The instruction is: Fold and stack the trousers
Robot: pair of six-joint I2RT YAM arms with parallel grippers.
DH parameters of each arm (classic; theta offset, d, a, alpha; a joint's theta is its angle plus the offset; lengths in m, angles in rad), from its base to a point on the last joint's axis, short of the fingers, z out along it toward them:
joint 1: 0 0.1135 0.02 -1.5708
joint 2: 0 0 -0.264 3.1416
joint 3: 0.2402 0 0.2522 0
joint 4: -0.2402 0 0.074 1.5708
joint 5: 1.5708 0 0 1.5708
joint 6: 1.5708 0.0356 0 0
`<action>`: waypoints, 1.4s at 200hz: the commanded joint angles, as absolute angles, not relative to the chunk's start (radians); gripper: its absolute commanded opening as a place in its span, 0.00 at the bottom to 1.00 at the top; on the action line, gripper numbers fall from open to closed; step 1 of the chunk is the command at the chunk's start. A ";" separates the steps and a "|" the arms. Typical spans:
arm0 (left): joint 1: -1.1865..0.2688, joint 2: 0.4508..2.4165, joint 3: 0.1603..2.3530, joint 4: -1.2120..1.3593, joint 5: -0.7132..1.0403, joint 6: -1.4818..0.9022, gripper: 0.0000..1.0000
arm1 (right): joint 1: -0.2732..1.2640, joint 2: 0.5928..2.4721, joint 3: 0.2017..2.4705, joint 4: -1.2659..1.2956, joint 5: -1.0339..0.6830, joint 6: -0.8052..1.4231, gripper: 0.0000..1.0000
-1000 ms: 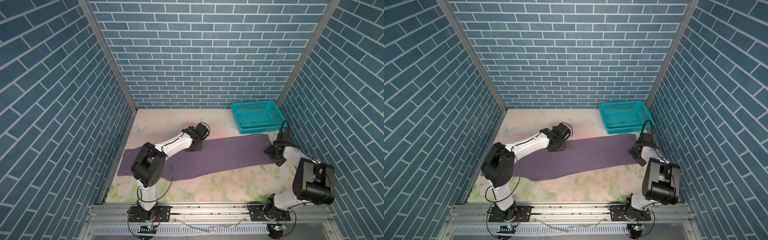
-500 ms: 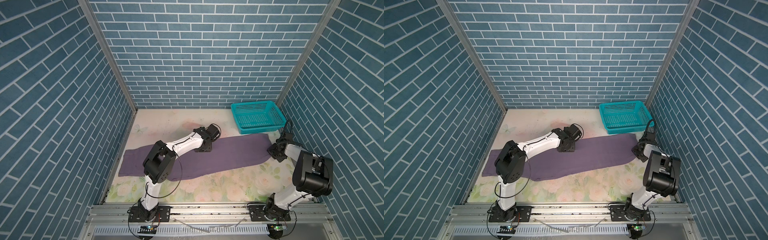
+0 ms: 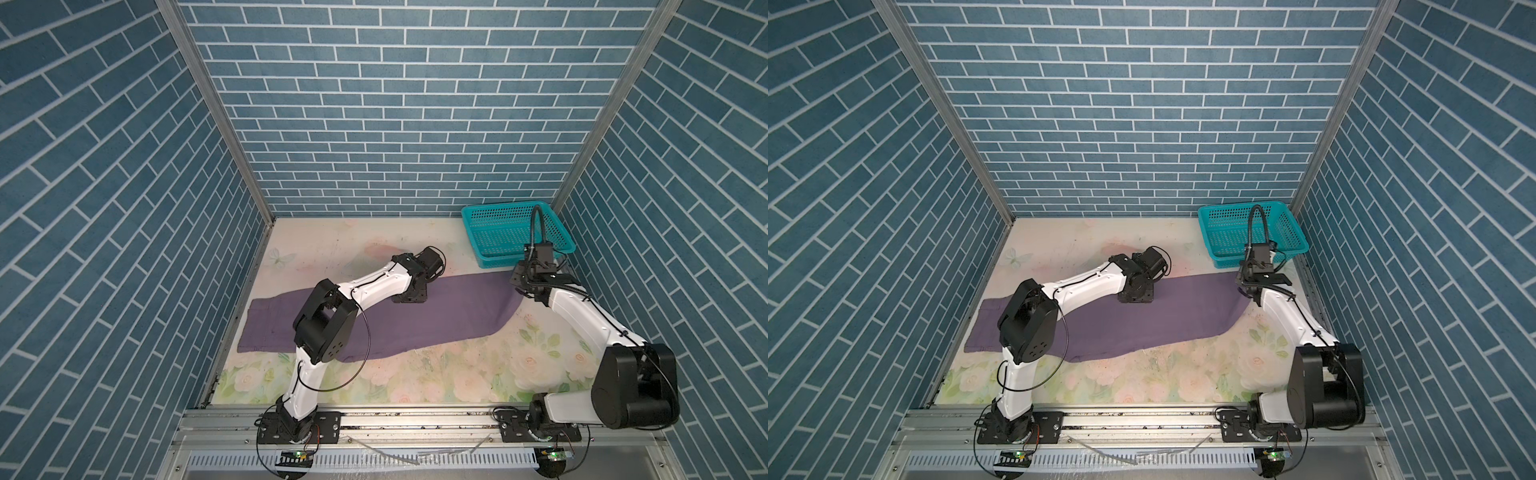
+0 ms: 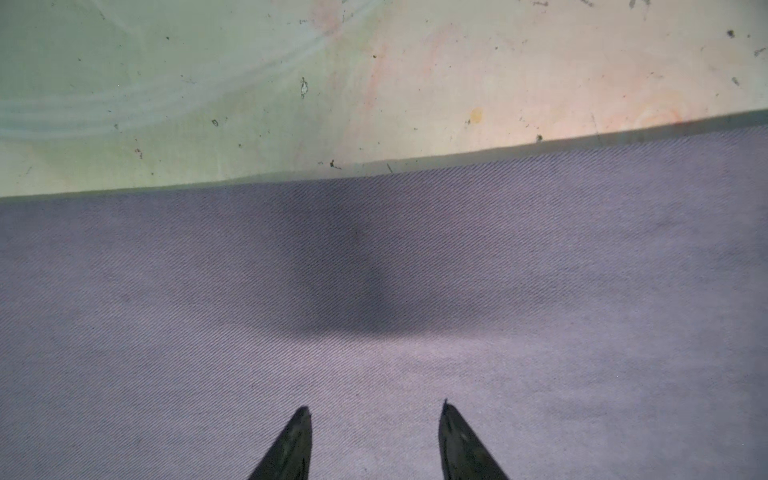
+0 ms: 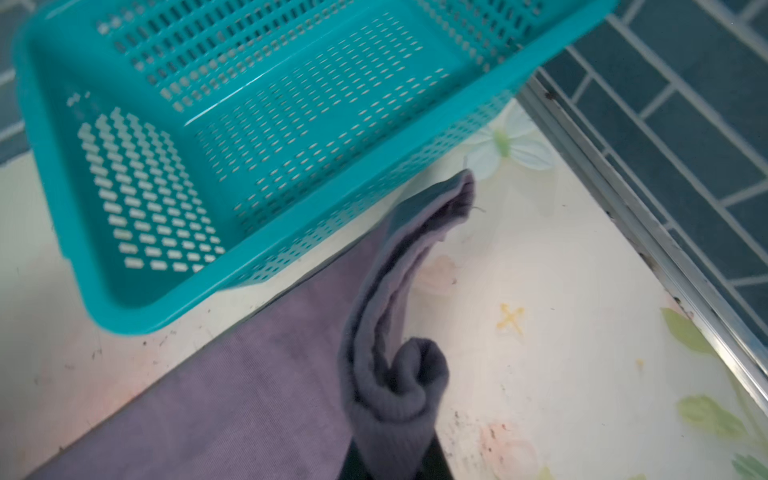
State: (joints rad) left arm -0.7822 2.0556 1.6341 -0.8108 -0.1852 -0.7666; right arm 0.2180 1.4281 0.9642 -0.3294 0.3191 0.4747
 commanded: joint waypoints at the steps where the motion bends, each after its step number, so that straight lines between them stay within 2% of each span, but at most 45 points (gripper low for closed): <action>1: -0.788 2.086 1.650 -0.840 -0.189 -0.754 0.51 | 0.327 1.525 1.001 -0.366 0.459 0.395 0.00; 55: -0.787 2.103 1.611 -0.810 -0.169 -0.764 0.51 | 0.527 1.717 1.027 -0.362 0.466 0.404 0.00; 104: -0.782 2.106 1.567 -0.763 -0.147 -0.761 0.51 | 0.551 1.743 1.007 -0.374 0.438 0.443 0.00; 127: -0.777 2.114 1.568 -0.759 -0.132 -0.749 0.51 | 0.537 1.706 1.010 -0.426 0.521 0.465 0.00; 143: -0.773 2.109 1.568 -0.759 -0.128 -0.739 0.51 | 0.487 1.630 0.987 -0.494 0.586 0.523 0.00; 156: -0.769 2.092 1.558 -0.756 -0.129 -0.730 0.51 | 0.400 1.537 0.931 -0.517 0.575 0.572 0.00; 192: -0.758 2.033 1.545 -0.746 -0.121 -0.703 0.51 | -0.008 1.292 0.777 -0.490 0.394 0.577 0.00; 201: -0.755 2.016 1.546 -0.748 -0.117 -0.699 0.52 | -0.098 1.272 0.769 -0.492 0.343 0.571 0.11; 214: -0.750 1.986 1.544 -0.753 -0.119 -0.694 0.55 | -0.213 1.269 0.764 -0.501 0.238 0.582 0.37; 225: -0.745 1.954 1.537 -0.763 -0.129 -0.693 0.56 | -0.285 1.270 0.759 -0.503 0.164 0.595 0.50; 233: -0.740 1.925 1.527 -0.766 -0.136 -0.693 0.56 | -0.320 1.267 0.753 -0.499 0.128 0.603 0.55; 280: -0.702 1.766 1.428 -0.773 -0.181 -0.705 0.58 | -0.398 1.234 0.719 -0.486 -0.009 0.633 0.67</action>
State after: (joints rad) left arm -0.7258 1.8145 1.4731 -0.7444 -0.1413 -0.7067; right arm -0.3782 1.2667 0.7486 -0.4671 0.1123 0.5938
